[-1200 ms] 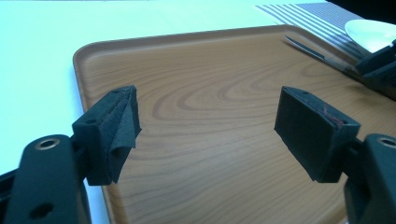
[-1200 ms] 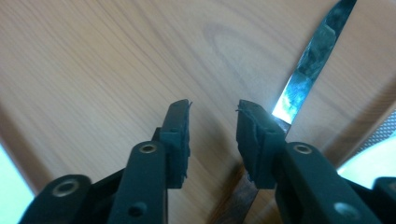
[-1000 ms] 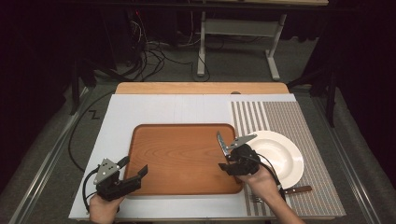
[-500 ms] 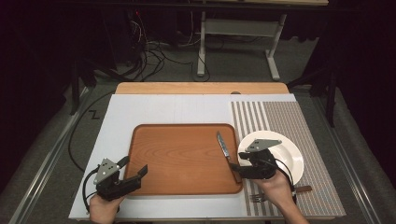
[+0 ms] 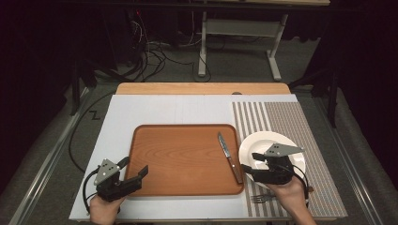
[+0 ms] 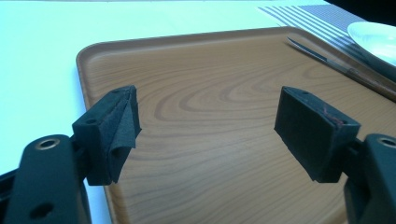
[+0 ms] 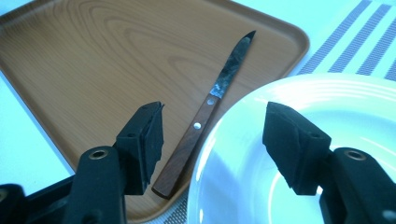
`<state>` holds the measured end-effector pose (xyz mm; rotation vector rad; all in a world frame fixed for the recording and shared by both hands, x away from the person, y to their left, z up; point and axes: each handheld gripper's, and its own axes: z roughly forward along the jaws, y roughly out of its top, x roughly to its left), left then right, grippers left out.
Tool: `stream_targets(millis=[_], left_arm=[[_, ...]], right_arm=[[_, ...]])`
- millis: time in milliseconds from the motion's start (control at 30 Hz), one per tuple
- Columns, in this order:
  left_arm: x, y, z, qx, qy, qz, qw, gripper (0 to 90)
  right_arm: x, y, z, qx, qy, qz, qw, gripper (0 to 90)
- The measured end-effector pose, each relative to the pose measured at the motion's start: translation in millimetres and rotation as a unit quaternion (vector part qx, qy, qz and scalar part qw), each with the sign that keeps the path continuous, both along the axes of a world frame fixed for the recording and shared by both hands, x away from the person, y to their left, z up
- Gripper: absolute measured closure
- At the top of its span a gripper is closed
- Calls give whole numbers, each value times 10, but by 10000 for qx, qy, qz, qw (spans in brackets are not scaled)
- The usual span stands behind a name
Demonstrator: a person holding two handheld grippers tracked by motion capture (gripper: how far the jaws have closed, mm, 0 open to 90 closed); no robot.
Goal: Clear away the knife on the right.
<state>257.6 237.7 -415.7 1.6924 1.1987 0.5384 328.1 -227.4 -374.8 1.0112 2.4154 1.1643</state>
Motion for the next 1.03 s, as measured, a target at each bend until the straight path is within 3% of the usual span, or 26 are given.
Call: stream_targets(millis=[367,467,667,800,1033], left_arm=[[-4,8,3,-20,-26,41,10000,232],[-5,9,5,-28,-29,45,10000,232],[-8,9,7,-37,-36,51,10000,232],[-12,9,9,-39,-44,47,10000,233],[-9,7,10,-47,-46,38,10000,233]], right_arm=[[-124,-270,-11,376,-293,-228,9986,322],[-186,-387,-38,547,-497,-360,9966,317],[-340,-633,-128,1004,-791,-662,9896,303],[-438,-738,-155,1140,-944,-765,9860,294],[-495,-859,-205,1394,-931,-935,9814,285]])
